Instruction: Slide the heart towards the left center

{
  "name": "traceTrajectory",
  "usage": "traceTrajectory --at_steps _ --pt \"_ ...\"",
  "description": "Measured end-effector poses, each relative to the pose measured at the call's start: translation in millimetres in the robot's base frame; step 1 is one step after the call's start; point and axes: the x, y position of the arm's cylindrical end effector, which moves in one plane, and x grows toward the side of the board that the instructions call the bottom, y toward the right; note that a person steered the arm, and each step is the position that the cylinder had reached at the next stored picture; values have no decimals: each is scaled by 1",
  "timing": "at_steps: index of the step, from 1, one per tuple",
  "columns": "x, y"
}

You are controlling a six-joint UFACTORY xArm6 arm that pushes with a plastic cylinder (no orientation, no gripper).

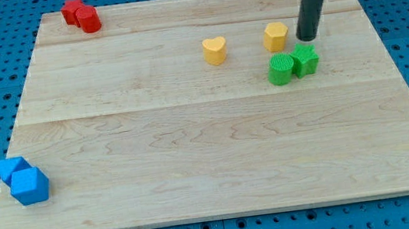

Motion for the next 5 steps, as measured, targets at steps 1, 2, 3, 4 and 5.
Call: traceTrajectory --at_steps 1,2,3,4,5 --pt "-21 -31" --pt "5 -102" --pt "17 -147" --pt "20 -91" --pt "24 -130"
